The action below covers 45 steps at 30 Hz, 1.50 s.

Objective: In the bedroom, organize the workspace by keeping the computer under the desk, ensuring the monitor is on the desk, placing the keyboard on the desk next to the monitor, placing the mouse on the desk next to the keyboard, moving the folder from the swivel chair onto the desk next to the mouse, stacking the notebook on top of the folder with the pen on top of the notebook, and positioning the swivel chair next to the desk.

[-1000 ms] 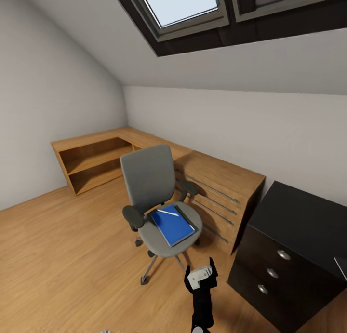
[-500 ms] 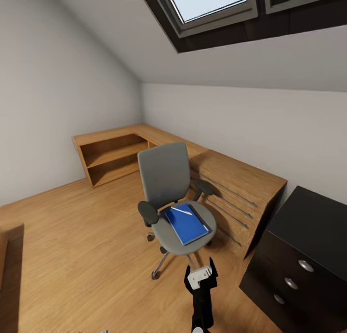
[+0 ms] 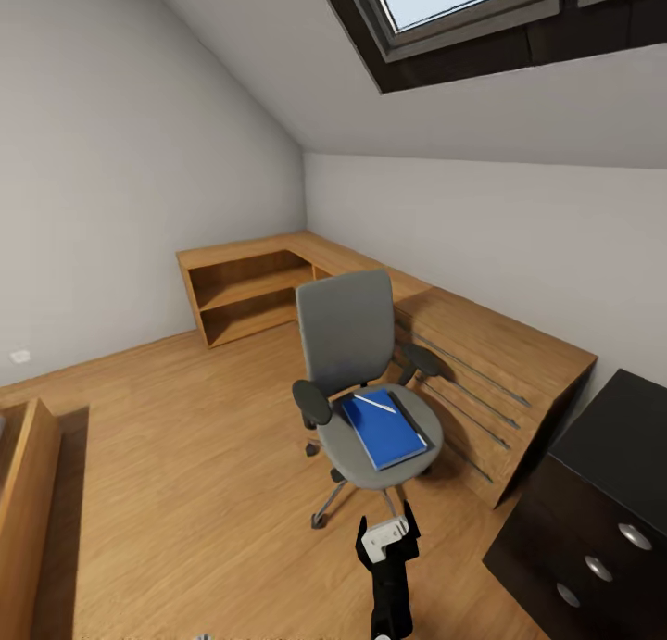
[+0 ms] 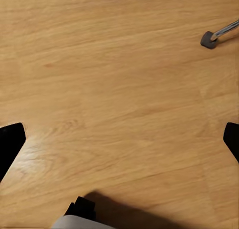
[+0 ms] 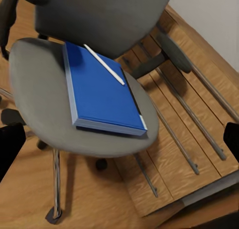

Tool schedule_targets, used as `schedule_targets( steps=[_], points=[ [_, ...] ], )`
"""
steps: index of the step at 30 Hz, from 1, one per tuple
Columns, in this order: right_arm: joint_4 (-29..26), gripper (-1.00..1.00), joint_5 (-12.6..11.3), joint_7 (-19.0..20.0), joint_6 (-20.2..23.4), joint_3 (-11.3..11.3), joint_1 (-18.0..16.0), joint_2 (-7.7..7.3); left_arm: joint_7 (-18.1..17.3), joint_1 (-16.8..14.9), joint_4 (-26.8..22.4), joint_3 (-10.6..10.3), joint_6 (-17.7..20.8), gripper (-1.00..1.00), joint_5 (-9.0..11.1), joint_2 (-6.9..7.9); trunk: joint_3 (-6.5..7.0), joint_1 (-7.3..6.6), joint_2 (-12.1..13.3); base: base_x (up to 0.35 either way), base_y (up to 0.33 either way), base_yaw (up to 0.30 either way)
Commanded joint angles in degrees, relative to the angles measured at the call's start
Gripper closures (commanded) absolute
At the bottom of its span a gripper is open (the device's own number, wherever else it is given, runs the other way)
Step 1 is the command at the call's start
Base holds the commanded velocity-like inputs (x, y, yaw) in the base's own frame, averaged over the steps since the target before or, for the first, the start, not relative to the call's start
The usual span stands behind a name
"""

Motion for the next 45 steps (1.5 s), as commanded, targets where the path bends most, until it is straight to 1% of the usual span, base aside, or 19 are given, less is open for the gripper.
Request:
schedule_targets(
  steps=[1,8,13,15,17,19,20,21,22,25,27,28,29,30,31,33,35,38,45],
  points=[
    [0.1,-1.00,0.0,-0.3,-0.3,0.2,-0.1,0.01,0.4,0.0,-0.1,-0.1,0.1,-1.00,0.5,0.03,-0.11,0.00,0.0,0.000,0.000,0.211],
    [0.2,-1.00,-0.1,-0.3,-0.7,0.2,-0.1,0.02,0.4,0.0,-0.1,-0.1,0.1,-1.00,0.5,0.03,-0.57,0.00,0.0,0.000,0.000,0.210],
    [0.3,-1.00,-0.1,-0.3,-3.6,-0.1,-0.1,-0.06,0.4,0.0,-0.1,-0.1,0.2,-1.00,0.5,0.03,-0.89,0.00,0.0,0.000,0.000,0.200],
    [0.6,-1.00,-0.2,-0.1,-3.8,-0.4,-0.2,-0.06,0.4,0.0,-0.1,-0.1,0.2,-1.00,0.5,0.03,-1.02,0.00,0.0,0.000,0.000,0.195],
    [1.1,-1.00,-1.1,1.5,-3.9,-1.9,-0.3,-0.13,0.4,0.0,-0.1,-0.1,0.2,-1.00,0.6,0.03,-1.16,0.00,0.0,0.000,0.000,0.194],
    [1.4,-1.00,-2.4,4.2,-3.9,-4.2,-0.5,-0.22,0.4,0.0,-0.1,-0.1,0.2,-1.00,0.6,0.03,-1.29,0.00,0.0,0.000,0.000,0.192],
    [1.6,-1.00,-3.5,6.3,-3.9,-5.9,-0.6,-0.26,0.4,0.0,-0.1,-0.1,0.2,-1.00,0.6,0.03,-1.35,0.00,0.0,0.000,0.000,0.191],
    [1.6,-1.00,-4.1,7.5,-3.9,-6.9,-0.6,-0.27,0.4,0.0,-0.1,-0.1,0.2,-1.00,0.6,0.03,-1.42,0.00,0.0,0.000,0.000,0.190],
    [1.7,-1.00,-5.5,10.1,-4.0,-9.2,-0.8,-0.29,0.4,0.0,-0.1,-0.1,0.2,-1.00,0.6,0.03,-1.49,0.00,0.0,0.000,0.000,0.189],
    [1.9,-1.00,-11.7,20.5,-4.0,-18.6,-2.4,-0.35,0.4,0.0,-0.1,-0.1,0.2,-1.00,0.6,0.03,-1.69,0.00,0.0,0.000,0.000,0.186],
    [1.9,-1.00,-13.6,22.9,-4.0,-21.4,-2.8,-0.38,0.4,0.0,-0.1,-0.1,0.2,-1.00,0.6,0.03,-1.82,0.00,0.0,0.000,0.000,0.183],
    [1.9,-1.00,-15.4,24.8,-4.0,-24.0,-3.3,-0.39,0.4,0.0,-0.1,-0.1,0.2,-1.00,0.6,0.03,-1.89,0.00,0.0,0.000,0.000,0.181],
    [2.0,-1.00,-16.2,25.6,-4.0,-25.1,-3.5,-0.40,0.4,0.0,-0.1,-0.1,0.2,-1.00,0.6,0.03,-1.96,0.00,0.0,0.000,0.000,0.180],
    [2.4,-1.00,-17.5,26.7,-3.9,-26.9,-4.1,-0.40,0.4,0.0,-0.1,-0.1,0.2,-1.00,0.6,0.03,-2.03,0.00,0.0,0.000,0.000,0.179],
    [2.9,-1.00,-18.1,27.1,-3.9,-27.6,-4.5,-0.41,0.4,0.0,-0.1,-0.1,0.2,-1.00,0.6,0.03,-2.09,0.00,0.0,0.000,0.000,0.179],
    [5.7,-1.00,-19.5,28.1,-3.8,-29.2,-6.3,-0.41,0.4,0.0,-0.1,-0.1,0.2,-1.00,0.6,0.03,-2.23,0.00,0.0,0.000,0.000,0.177],
    [7.4,-1.00,-19.9,28.4,-3.8,-29.6,-7.3,-0.42,0.4,0.0,-0.1,-0.2,0.1,-1.00,0.5,0.03,-2.35,0.00,0.0,0.000,0.000,0.154],
    [9.7,-1.00,-20.2,28.6,-4.0,-30.0,-8.9,-0.37,0.4,0.0,-0.1,-0.3,0.0,-1.00,0.4,-0.02,-2.44,0.00,0.0,0.000,0.000,0.082],
    [10.9,-1.00,-19.6,28.4,-6.4,-29.6,-9.8,-0.13,0.4,0.0,-0.2,-0.2,-0.1,-1.00,0.4,0.01,-2.50,0.00,0.0,0.000,0.000,0.023]
  ],
)
